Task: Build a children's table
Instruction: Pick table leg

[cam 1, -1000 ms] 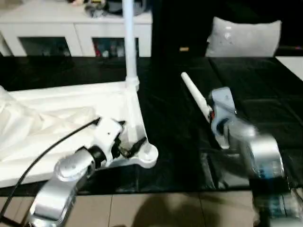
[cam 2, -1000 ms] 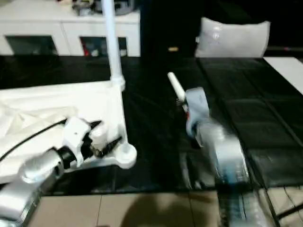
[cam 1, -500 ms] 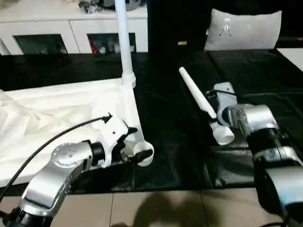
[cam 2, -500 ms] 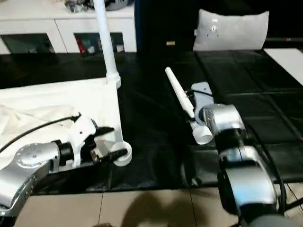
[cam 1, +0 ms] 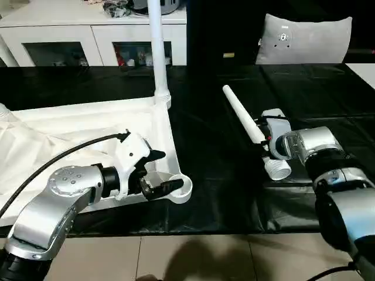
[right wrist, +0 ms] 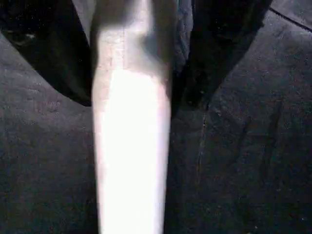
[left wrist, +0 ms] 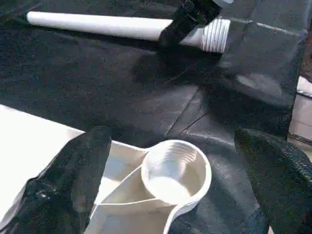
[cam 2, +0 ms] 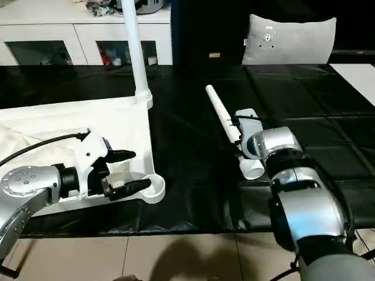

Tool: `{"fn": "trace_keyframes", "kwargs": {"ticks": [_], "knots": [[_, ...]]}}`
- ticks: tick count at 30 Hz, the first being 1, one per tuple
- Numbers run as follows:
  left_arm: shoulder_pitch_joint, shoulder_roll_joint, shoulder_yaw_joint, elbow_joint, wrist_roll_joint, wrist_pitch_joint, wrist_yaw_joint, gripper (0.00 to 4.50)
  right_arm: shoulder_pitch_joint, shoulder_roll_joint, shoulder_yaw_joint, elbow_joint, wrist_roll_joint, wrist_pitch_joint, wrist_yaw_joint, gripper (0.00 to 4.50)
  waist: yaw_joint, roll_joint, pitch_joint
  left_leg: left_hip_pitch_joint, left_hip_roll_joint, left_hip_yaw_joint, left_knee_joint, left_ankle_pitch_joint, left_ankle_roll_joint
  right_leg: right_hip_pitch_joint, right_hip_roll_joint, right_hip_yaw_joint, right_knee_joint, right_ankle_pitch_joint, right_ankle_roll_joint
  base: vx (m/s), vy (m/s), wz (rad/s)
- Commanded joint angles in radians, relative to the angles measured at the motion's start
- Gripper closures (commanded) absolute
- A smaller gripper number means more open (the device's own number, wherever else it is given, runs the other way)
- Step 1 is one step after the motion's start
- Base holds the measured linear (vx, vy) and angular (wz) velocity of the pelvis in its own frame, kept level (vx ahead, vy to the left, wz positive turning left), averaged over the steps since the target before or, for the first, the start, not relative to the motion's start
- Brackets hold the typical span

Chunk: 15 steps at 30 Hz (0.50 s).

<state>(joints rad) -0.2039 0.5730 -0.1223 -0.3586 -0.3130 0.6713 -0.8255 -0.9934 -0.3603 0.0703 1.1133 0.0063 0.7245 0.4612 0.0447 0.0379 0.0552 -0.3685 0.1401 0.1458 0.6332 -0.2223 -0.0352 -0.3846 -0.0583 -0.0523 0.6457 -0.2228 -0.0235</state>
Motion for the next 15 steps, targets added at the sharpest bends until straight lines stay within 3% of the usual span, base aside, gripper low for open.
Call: {"fn": "trace_keyframes", "kwargs": {"ticks": [1, 6, 10, 11, 12, 13, 15], "knots": [[-0.004, 0.006, 0.0, -0.013, -0.008, 0.01, 0.002, 0.0, -0.005, -0.003, 0.0, 0.035, -0.002, -0.007, 0.016, 1.94, 0.005, -0.009, -0.058, -0.002, 0.073, -0.014, -0.074, -0.106, 0.028, 0.048, -0.09, 0.052, -0.072, -0.101, -0.301, 0.0, 0.0, 0.0], [-0.004, -0.005, 0.001, -0.018, -0.015, 0.026, 0.019, 0.0, -0.009, -0.009, 0.017, 0.067, -0.026, -0.041, 0.047, 2.38, 0.007, -0.008, -0.056, -0.001, 0.075, -0.013, -0.076, -0.126, 0.024, 0.045, -0.089, 0.052, -0.073, -0.13, -0.297, 0.0, 0.0, 0.0], [-0.014, -0.018, -0.003, -0.007, -0.013, 0.02, 0.03, 0.0, -0.01, -0.009, 0.01, 0.074, -0.026, -0.058, 0.056, 2.6, 0.008, -0.015, -0.056, 0.0, 0.076, -0.013, -0.077, -0.129, 0.025, 0.045, -0.088, 0.052, -0.075, -0.138, -0.292, 0.0, 0.0, 0.0], [-0.02, -0.03, 0.001, -0.007, -0.015, 0.021, 0.045, 0.0, -0.004, -0.013, -0.001, 0.069, -0.019, -0.087, 0.057, 2.63, 0.008, -0.02, -0.056, 0.0, 0.076, -0.012, -0.077, -0.124, 0.026, 0.045, -0.089, 0.052, -0.076, -0.139, -0.291, 0.0, 0.0, 0.0], [-0.02, -0.03, 0.001, -0.007, -0.015, 0.021, 0.045, 0.0, -0.004, -0.013, -0.001, 0.069, -0.019, -0.087, 0.057, 2.63, 0.01, -0.017, -0.055, 0.0, 0.077, -0.012, -0.077, -0.13, 0.023, 0.044, -0.092, 0.053, -0.076, -0.156, -0.289, 0.0, 0.0, 0.0], [-0.023, -0.044, 0.008, -0.009, -0.022, 0.027, 0.06, 0.0, 0.0, -0.017, -0.034, 0.064, 0.008, -0.109, 0.051, 2.64, 0.01, -0.022, -0.057, 0.001, 0.078, -0.011, -0.077, -0.122, 0.022, 0.044, -0.092, 0.054, -0.076, -0.142, -0.289, 0.0, 0.0, 0.0], [-0.026, -0.067, 0.021, -0.013, -0.032, 0.033, 0.081, 0.0, 0.007, -0.02, -0.077, 0.051, 0.045, -0.137, 0.049, 2.64, 0.011, -0.023, -0.058, 0.0, 0.079, -0.01, -0.076, -0.1, 0.023, 0.046, -0.091, 0.054, -0.072, -0.106, -0.293, 0.0, 0.0, 0.0]]}}
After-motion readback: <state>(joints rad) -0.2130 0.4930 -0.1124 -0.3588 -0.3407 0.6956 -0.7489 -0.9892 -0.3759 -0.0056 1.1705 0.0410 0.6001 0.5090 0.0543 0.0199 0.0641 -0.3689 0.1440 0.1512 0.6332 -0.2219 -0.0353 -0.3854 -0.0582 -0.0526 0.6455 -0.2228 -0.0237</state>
